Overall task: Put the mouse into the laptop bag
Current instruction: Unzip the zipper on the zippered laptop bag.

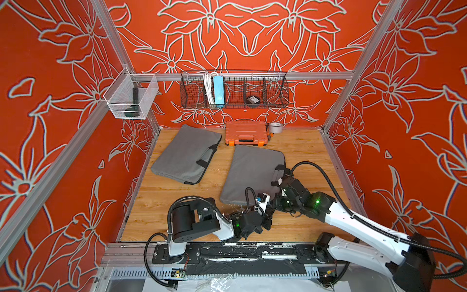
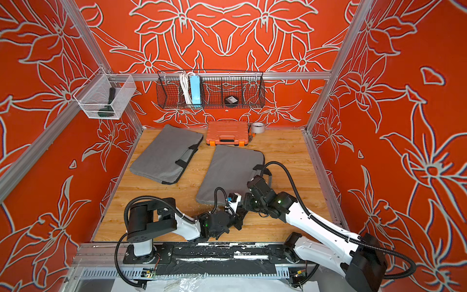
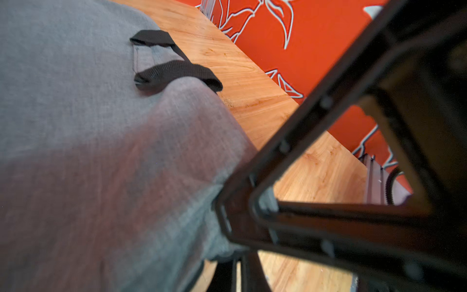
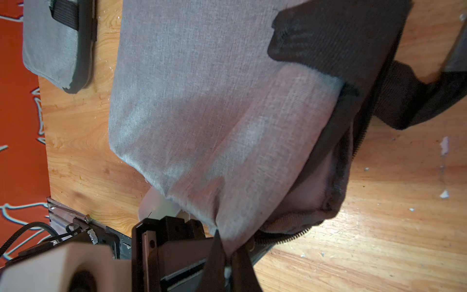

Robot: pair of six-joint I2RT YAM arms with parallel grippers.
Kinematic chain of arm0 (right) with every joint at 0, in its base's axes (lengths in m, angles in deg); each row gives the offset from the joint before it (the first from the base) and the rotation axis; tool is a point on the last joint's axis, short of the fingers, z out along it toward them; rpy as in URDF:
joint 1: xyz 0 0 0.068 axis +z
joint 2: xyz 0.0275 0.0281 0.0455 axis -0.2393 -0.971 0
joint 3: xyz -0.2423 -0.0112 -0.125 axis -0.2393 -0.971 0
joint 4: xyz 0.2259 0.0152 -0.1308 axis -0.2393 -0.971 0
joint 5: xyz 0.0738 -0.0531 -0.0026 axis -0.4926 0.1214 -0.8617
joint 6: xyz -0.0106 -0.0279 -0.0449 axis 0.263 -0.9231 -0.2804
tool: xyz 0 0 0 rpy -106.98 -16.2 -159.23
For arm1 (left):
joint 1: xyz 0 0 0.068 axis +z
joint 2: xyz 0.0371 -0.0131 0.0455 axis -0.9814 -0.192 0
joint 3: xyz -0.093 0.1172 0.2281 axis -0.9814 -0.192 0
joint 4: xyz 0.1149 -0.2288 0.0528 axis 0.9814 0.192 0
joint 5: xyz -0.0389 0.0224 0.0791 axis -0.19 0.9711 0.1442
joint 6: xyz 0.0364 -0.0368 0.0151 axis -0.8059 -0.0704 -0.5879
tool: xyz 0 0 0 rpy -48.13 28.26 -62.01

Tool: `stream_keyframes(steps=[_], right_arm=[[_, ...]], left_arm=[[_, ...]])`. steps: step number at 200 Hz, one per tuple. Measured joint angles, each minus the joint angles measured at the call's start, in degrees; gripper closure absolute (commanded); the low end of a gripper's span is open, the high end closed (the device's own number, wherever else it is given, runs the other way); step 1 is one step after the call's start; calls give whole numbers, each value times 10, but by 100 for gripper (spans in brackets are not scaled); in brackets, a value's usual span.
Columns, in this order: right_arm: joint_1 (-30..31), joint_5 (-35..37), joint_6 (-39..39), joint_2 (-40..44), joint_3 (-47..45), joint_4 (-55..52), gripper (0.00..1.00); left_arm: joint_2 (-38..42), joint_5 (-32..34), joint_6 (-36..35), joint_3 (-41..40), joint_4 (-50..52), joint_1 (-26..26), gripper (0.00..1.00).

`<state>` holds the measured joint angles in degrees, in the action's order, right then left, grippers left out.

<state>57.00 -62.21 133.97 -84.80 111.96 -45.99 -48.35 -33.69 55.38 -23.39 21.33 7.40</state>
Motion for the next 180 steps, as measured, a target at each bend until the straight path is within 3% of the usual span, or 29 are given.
stream_keyframes(steps=[66,180], right_arm=[[-50,-54,-1,0,-8,12,100],[-63,-89,-31,-13,-23,35,100]], left_arm=[[68,3,29,-66,5,0,100],[103,-3,55,-59,115,-2,100]])
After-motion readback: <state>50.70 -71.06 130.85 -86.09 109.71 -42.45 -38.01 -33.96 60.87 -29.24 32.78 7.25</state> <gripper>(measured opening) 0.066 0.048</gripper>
